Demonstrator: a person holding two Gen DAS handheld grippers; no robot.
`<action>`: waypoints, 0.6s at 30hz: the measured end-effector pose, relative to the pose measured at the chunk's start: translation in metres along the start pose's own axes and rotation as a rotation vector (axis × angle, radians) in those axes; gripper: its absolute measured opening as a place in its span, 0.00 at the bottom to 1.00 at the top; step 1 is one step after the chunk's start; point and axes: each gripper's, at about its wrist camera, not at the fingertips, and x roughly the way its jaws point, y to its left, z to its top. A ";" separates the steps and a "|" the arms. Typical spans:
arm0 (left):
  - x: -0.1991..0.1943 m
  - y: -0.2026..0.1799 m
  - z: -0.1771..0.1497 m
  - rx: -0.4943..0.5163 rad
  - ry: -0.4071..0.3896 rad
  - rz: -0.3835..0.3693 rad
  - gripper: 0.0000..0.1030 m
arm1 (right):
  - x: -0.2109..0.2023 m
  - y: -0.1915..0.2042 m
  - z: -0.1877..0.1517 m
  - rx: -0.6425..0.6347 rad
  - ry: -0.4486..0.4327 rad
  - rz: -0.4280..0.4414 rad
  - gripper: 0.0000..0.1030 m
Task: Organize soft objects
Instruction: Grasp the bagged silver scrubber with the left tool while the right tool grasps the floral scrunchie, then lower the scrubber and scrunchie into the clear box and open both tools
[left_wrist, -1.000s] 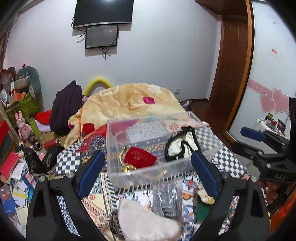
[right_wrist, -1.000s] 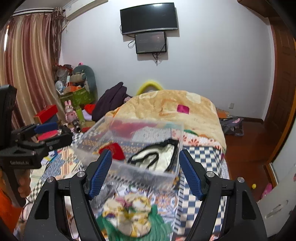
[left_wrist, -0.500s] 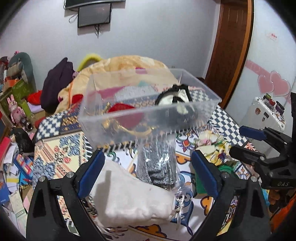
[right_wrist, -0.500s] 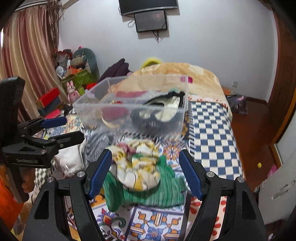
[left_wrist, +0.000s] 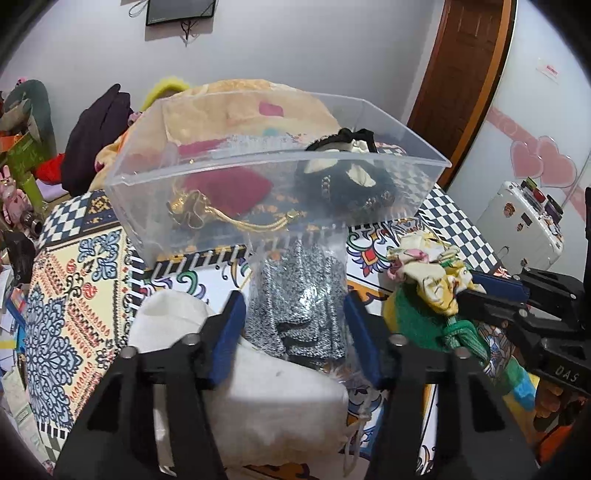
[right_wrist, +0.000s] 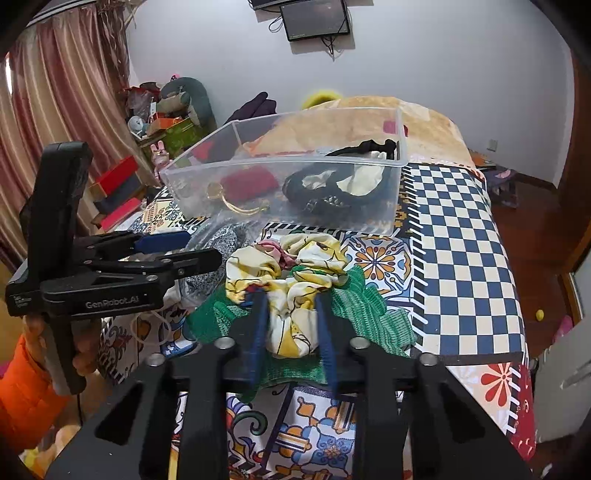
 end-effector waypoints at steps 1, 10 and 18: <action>0.000 -0.001 -0.001 0.001 -0.004 -0.001 0.48 | 0.000 0.000 0.000 -0.001 -0.004 -0.002 0.14; -0.017 0.001 0.000 0.004 -0.039 -0.032 0.20 | -0.017 -0.002 0.011 0.007 -0.076 -0.015 0.11; -0.042 0.006 0.005 -0.022 -0.093 -0.069 0.18 | -0.040 0.000 0.024 -0.001 -0.157 -0.035 0.11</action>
